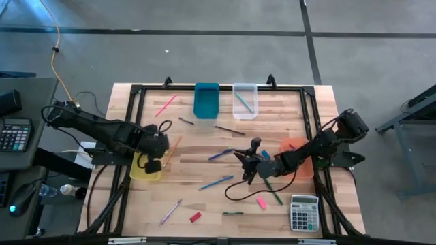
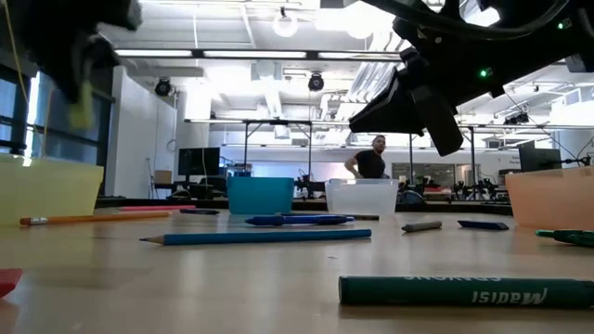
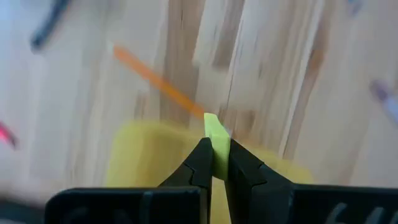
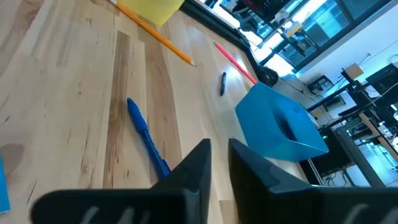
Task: Sort crayons/erasers/pens/pencils in bins
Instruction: Put the yellow eraser into the yellow bin, then put the pink pencil into the blue bin
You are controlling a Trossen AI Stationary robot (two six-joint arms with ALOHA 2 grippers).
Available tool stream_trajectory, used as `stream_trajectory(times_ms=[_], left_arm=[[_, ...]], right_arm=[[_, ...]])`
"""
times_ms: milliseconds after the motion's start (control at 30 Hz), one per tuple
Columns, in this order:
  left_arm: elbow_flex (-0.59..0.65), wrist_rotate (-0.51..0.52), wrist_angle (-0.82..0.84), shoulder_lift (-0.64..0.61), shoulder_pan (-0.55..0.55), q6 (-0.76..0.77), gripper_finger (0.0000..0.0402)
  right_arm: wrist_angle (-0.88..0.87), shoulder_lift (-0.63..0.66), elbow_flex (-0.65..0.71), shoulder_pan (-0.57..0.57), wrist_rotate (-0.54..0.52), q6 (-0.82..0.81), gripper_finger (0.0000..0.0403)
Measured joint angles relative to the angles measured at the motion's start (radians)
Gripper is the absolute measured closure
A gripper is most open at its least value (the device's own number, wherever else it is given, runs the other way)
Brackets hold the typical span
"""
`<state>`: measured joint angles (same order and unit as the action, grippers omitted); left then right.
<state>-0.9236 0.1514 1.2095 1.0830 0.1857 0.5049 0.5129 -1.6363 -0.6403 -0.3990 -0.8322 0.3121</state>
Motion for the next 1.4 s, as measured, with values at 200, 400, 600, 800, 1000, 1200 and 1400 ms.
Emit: stream_trajectory(times_ms=[200, 400, 600, 800, 1000, 1200, 1400], left_arm=[[0.055, -0.131, 0.069, -0.002, 0.001, 0.052, 0.0396], [0.169, -0.221, 0.057, -0.004, -0.022, 0.033, 0.0397], [0.258, -0.255, -0.008, -0.004, -0.092, -0.024, 0.0397], [0.311, -0.317, -0.089, -0.002, -0.189, -0.09, 0.0397], [0.329, -0.298, -0.092, 0.001, -0.243, -0.097, 0.0375], [0.294, -0.303, -0.077, 0.001, -0.246, -0.098, 0.0311], [0.179, -0.35, 0.046, 0.0, -0.242, -0.096, 0.0271]], right_arm=[[-0.007, 0.0, 0.0, 0.0, 0.003, 0.001, 0.0391], [-0.009, 0.0, 0.0, 0.0, 0.005, 0.0, 0.0402], [-0.008, 0.0, 0.0, 0.0, 0.006, 0.001, 0.0403], [-0.008, 0.0, 0.0, 0.0, 0.006, 0.002, 0.0403], [-0.009, 0.0, 0.0, 0.0, 0.006, 0.003, 0.0403], [-0.009, 0.0, 0.0, 0.0, 0.006, 0.003, 0.0403], [-0.024, 0.0, 0.0, 0.0, 0.006, 0.007, 0.0403]])
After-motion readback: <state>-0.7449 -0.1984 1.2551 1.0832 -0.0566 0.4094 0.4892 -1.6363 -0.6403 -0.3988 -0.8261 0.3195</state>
